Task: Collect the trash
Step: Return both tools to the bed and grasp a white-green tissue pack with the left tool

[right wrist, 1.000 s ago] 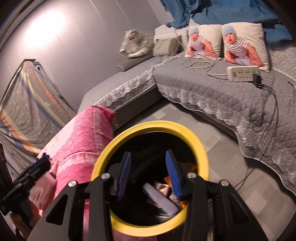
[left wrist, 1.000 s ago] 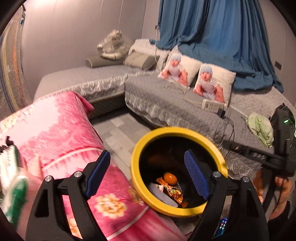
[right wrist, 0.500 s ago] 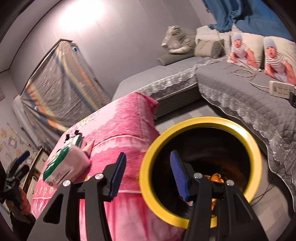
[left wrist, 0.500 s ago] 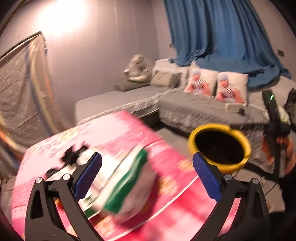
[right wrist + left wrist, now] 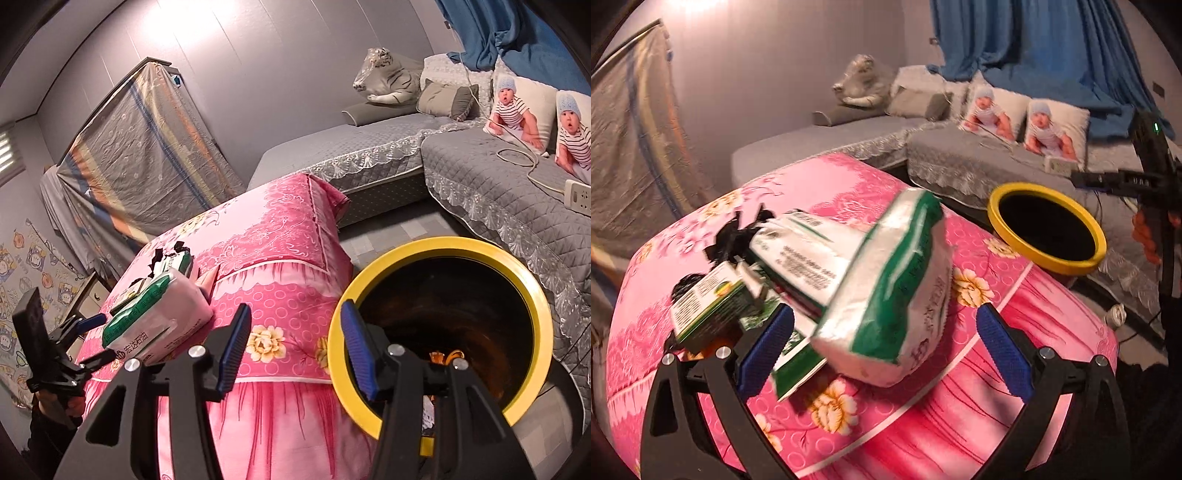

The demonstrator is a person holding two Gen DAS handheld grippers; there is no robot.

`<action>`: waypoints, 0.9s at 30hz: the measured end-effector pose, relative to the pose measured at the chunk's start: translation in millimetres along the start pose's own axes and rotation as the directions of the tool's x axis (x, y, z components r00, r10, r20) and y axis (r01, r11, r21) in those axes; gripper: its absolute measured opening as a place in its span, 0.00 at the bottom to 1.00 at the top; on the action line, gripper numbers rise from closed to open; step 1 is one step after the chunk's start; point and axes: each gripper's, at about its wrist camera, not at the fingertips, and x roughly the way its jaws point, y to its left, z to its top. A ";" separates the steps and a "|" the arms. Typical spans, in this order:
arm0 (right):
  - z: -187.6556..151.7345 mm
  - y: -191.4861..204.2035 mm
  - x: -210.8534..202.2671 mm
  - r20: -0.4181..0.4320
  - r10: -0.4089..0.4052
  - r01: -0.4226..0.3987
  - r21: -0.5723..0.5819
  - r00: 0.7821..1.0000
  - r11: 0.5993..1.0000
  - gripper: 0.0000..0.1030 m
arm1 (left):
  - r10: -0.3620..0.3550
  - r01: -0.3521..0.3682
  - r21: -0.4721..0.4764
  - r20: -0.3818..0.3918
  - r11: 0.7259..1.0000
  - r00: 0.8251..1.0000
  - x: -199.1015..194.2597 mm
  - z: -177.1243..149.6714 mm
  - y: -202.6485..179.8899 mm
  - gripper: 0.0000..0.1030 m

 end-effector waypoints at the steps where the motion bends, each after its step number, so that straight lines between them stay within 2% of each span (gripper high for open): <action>1: 0.1 0.7 0.1 0.000 0.001 -0.001 -0.001 1.000 1.000 0.47 | -0.004 0.004 0.020 -0.005 1.000 1.000 4.2 1.1 -2.6 0.92; 4: -0.2 0.6 0.5 -0.001 0.003 -0.003 0.000 1.000 1.000 0.47 | 0.009 -0.008 0.046 -0.033 0.999 0.999 17.8 3.2 -5.7 0.92; 12: -3.0 -2.8 4.3 -0.012 0.009 -0.009 0.006 1.000 1.000 0.47 | 0.035 -0.034 0.016 -0.088 0.999 0.995 40.7 3.5 1.5 0.88; 14: -2.9 -3.7 5.2 -0.013 0.010 -0.010 0.010 1.000 1.000 0.47 | 0.040 -0.037 0.024 -0.104 0.999 0.994 45.1 2.2 -1.1 0.80; 15: -3.3 -4.0 4.9 -0.012 0.011 -0.011 0.012 1.000 1.000 0.47 | 0.040 -0.037 0.028 -0.112 0.999 0.993 47.2 1.8 -2.4 0.73; 18: -3.8 -3.9 3.5 -0.009 0.015 -0.014 0.014 1.000 1.000 0.47 | 0.078 -0.070 0.068 -0.126 0.995 0.989 51.6 -0.9 -8.5 0.59; 21: -3.1 -2.5 3.8 -0.012 0.018 -0.018 0.010 1.000 1.000 0.47 | 0.076 -0.068 0.067 -0.136 0.995 0.988 53.6 -3.6 -9.9 0.33; 22: -2.8 -1.8 3.9 -0.013 0.023 -0.023 0.010 1.000 1.000 0.47 | 0.078 -0.070 0.060 -0.128 0.996 0.989 52.3 -3.9 -9.9 0.27; 27: -3.0 3.8 1.9 -0.012 0.048 -0.048 -0.003 0.999 0.999 0.47 | 0.047 -0.045 0.020 -0.086 0.999 0.995 38.1 -4.5 -8.6 0.21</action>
